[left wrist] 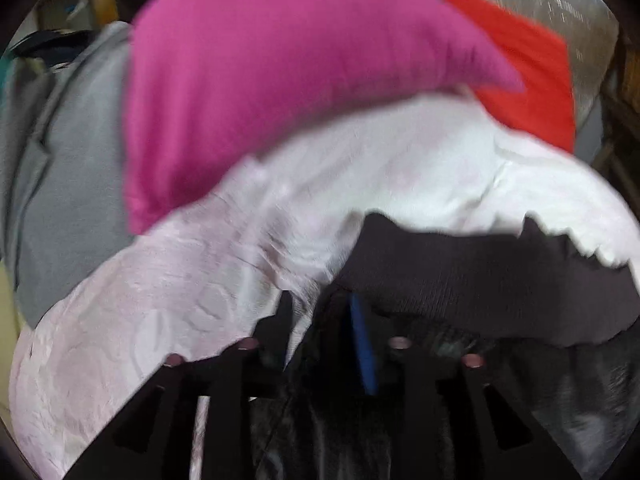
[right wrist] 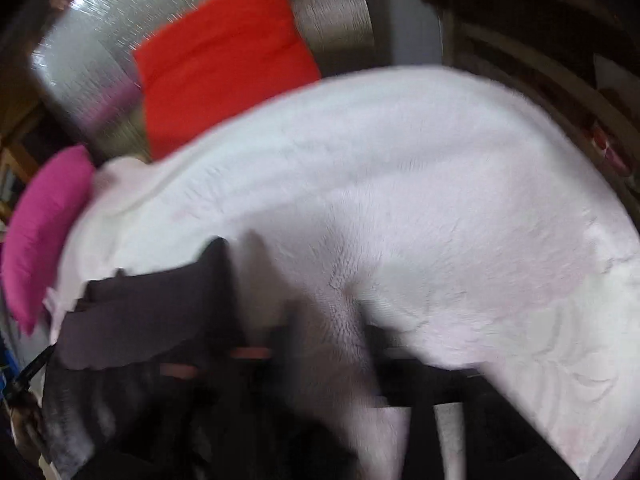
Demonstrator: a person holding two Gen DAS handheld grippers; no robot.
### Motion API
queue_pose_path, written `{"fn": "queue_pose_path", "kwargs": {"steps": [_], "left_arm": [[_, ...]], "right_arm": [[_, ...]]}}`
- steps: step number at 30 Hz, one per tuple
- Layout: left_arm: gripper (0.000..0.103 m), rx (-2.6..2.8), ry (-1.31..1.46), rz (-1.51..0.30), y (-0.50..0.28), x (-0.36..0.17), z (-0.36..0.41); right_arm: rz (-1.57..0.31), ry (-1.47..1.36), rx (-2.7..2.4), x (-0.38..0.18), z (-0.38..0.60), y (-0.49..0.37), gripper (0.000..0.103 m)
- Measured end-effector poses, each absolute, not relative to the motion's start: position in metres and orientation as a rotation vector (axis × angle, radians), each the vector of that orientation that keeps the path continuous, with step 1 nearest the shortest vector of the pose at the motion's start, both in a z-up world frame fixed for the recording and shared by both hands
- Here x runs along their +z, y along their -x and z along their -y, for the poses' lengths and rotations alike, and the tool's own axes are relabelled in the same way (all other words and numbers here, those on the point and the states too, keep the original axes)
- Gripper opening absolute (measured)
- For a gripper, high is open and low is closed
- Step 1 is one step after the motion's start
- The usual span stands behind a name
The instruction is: Fold large clothes
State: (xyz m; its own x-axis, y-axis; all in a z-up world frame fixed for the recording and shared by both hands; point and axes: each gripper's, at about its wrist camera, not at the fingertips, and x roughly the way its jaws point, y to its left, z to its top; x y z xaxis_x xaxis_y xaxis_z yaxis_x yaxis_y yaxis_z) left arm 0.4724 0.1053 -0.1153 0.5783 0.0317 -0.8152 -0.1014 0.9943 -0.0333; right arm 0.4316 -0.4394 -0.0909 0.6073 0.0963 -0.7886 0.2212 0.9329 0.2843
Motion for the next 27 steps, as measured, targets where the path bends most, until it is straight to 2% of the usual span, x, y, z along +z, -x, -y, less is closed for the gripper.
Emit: {"fn": "queue_pose_path", "kwargs": {"steps": [1, 2, 3, 6, 12, 13, 14, 16, 17, 19, 22, 24, 27], "left_arm": [[0.048, 0.089, 0.096, -0.922, -0.466, -0.107, -0.107], [0.058, 0.091, 0.114, -0.873, -0.456, -0.094, -0.108], [0.063, 0.077, 0.116, -0.854, -0.451, -0.087, -0.107], [0.065, -0.021, 0.054, -0.872, -0.445, -0.080, -0.088], [0.065, -0.186, -0.010, -0.944, -0.429, -0.107, -0.065], [0.065, -0.201, -0.039, -0.939, -0.429, -0.110, -0.059], [0.065, -0.200, -0.084, -0.944, -0.431, -0.115, -0.051], [0.065, -0.172, -0.141, -0.993, -0.438, -0.127, -0.043], [0.065, -0.163, -0.143, -1.027, -0.444, -0.136, -0.040], [0.065, -0.148, -0.121, -1.021, -0.449, -0.137, -0.040], [0.065, -0.121, -0.073, -0.994, -0.448, -0.127, -0.041], [0.065, -0.103, -0.077, -0.958, -0.440, -0.117, -0.039], [0.065, -0.167, -0.077, -0.894, -0.414, -0.090, -0.029]], "right_arm": [[-0.892, -0.370, -0.040, -0.080, 0.437, -0.425, 0.103], [-0.891, -0.368, -0.002, -0.073, 0.431, -0.423, 0.103], [-0.908, -0.371, 0.048, -0.070, 0.427, -0.422, 0.103], [-0.952, -0.325, 0.118, -0.071, 0.408, -0.427, 0.103], [-1.085, -0.254, 0.163, -0.111, 0.378, -0.451, 0.101], [-1.102, -0.266, 0.172, -0.116, 0.377, -0.454, 0.085], [-1.119, -0.288, 0.200, -0.120, 0.375, -0.458, 0.038], [-1.113, -0.209, 0.192, -0.115, 0.367, -0.457, 0.020], [-1.087, -0.132, 0.172, -0.105, 0.360, -0.454, 0.015], [-1.017, -0.036, 0.115, -0.089, 0.357, -0.447, 0.014], [-1.075, -0.098, 0.063, -0.111, 0.372, -0.455, 0.014], [-1.047, -0.093, 0.053, -0.116, 0.369, -0.452, 0.016], [-1.045, -0.154, 0.044, -0.115, 0.377, -0.449, 0.025]]}}
